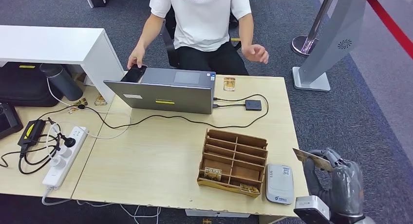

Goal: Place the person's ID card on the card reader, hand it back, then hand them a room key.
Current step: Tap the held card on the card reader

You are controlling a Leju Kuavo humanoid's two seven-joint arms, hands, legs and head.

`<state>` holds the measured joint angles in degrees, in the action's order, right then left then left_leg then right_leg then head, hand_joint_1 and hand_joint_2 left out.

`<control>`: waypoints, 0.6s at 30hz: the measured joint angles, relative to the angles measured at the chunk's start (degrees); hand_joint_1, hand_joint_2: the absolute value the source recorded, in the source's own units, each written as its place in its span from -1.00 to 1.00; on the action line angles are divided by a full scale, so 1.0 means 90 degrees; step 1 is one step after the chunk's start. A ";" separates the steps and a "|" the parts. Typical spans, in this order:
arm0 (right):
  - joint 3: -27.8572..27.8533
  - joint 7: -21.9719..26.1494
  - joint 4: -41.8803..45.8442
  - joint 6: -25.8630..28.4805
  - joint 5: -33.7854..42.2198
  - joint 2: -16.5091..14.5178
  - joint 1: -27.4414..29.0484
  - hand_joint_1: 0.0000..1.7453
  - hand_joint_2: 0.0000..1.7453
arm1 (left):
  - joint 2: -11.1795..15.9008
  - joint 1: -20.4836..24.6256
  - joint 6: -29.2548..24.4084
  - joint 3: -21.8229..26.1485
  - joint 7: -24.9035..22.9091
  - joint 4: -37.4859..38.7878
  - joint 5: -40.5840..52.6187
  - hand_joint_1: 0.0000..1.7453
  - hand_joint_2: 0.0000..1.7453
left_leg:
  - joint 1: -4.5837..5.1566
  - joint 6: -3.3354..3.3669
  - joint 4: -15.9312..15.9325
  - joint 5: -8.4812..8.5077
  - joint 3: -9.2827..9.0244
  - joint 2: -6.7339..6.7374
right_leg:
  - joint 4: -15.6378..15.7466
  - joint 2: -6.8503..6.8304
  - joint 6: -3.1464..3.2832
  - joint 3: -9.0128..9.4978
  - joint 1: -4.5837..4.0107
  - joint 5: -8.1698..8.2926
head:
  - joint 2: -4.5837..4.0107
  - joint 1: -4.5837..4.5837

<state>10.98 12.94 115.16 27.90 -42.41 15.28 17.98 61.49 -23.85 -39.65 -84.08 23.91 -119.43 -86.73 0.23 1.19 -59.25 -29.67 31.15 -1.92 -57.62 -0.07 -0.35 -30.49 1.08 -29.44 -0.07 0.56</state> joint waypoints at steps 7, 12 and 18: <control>-0.0050 -0.0426 0.0046 -0.0419 -0.0410 0.0375 0.0464 1.00 1.00 | -0.0037 -0.0005 -0.0002 0.0000 0.0079 -0.0114 -0.0056 -1.00 1.00 | 0.0000 0.0000 0.0000 0.0001 -0.0003 0.0007 | 0.0000 0.0001 0.0000 0.0002 0.0000 0.0001 | 0.0000 0.0002; 0.0226 -0.0628 -0.0221 -0.0587 -0.0436 0.0625 0.0399 1.00 1.00 | -0.0032 -0.0006 -0.0003 0.0000 0.0079 -0.0156 -0.0060 -1.00 1.00 | 0.0000 0.0001 0.0000 0.0002 -0.0007 0.0006 | -0.0001 0.0002 0.0000 0.0006 0.0000 0.0003 | 0.0000 0.0001; 0.0700 -0.0820 -0.0591 -0.0733 -0.0376 0.0834 0.0125 1.00 1.00 | 0.0001 -0.0003 -0.0004 0.0000 0.0028 -0.0157 -0.0053 -1.00 1.00 | -0.0001 0.0001 0.0000 0.0002 -0.0009 0.0006 | -0.0001 0.0004 0.0001 0.0006 0.0000 0.0003 | -0.0001 0.0000</control>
<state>17.28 5.57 109.84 21.31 -45.80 22.79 19.10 61.50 -23.88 -39.69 -84.08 24.16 -120.85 -87.21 0.22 1.20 -59.25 -29.66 31.07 -1.86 -57.63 -0.03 -0.34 -30.44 1.08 -29.41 -0.07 0.56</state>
